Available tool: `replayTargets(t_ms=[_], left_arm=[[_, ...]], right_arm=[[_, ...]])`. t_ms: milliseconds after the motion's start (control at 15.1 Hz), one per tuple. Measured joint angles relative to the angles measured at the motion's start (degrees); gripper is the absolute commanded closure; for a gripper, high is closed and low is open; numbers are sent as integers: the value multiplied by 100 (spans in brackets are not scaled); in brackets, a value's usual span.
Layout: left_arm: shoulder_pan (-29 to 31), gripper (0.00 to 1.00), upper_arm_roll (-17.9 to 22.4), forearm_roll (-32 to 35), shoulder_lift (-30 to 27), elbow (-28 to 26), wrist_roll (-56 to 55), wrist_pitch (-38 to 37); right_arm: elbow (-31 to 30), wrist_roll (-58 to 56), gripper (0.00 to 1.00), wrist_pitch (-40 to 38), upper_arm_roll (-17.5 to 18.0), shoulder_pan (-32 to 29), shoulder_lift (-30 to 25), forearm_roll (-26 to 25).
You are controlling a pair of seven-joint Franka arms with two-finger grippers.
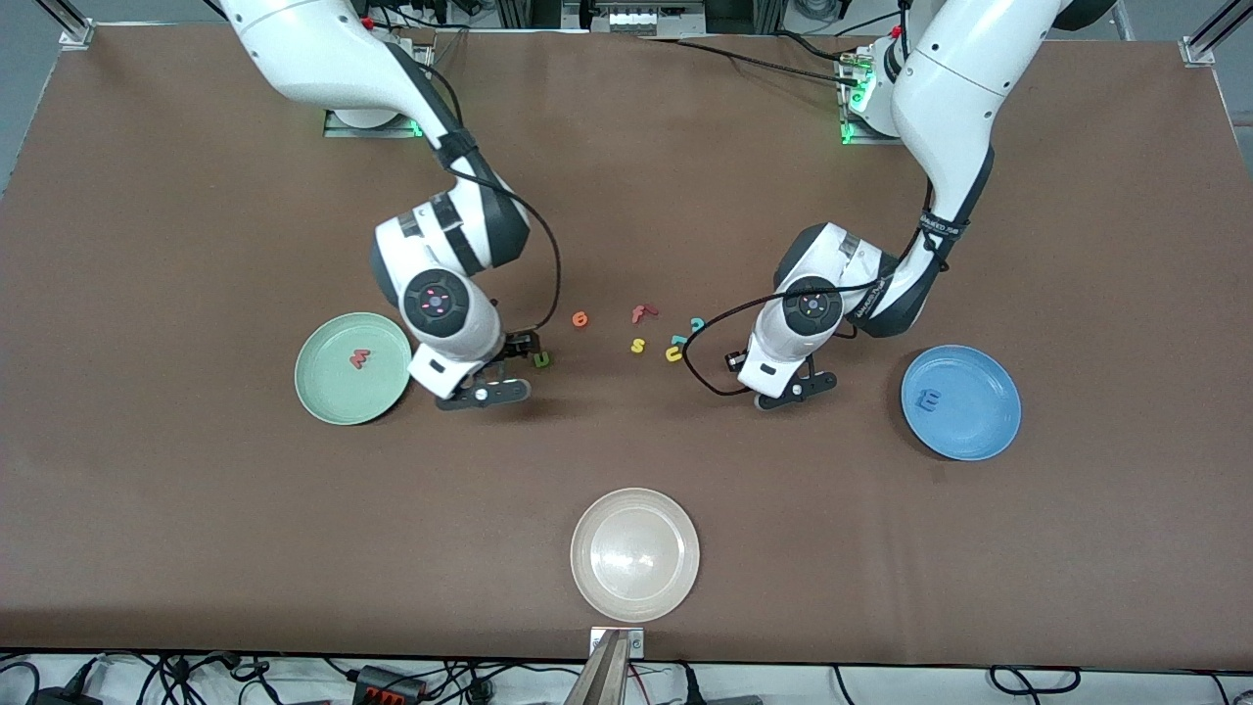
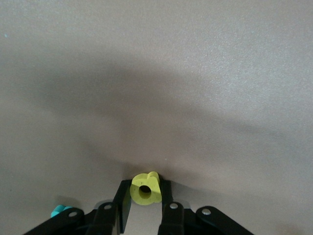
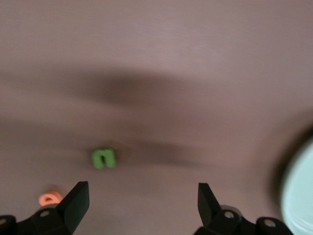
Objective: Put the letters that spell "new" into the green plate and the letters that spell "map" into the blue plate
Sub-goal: 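Grasp the yellow a with the left gripper while the right gripper grasps green n, then place the yellow a on the blue plate while the right gripper places green n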
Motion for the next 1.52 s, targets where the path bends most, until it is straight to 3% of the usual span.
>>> replayTargets(t_ms=[264,793,1189,1387,1520], left_arm=[[162,91,69,1,-128,97,678,-365],[1301,91,107,4,-1098,165,3211,-1711],[2555,91,152,8,-976,56,5515,-1609],[3010,91,158,9,-677,-39,6086,-1263],[3139,88,154,9,-457,-95,6250,-974]], right_arm=[[100,-1,20,483,1,137,404,0],[121,-13,37,513,54,314,596,0],[123,-13,37,603,53,315,668,0],[123,-13,37,645,53,314,744,0],[123,-13,45,646,53,314,761,0]])
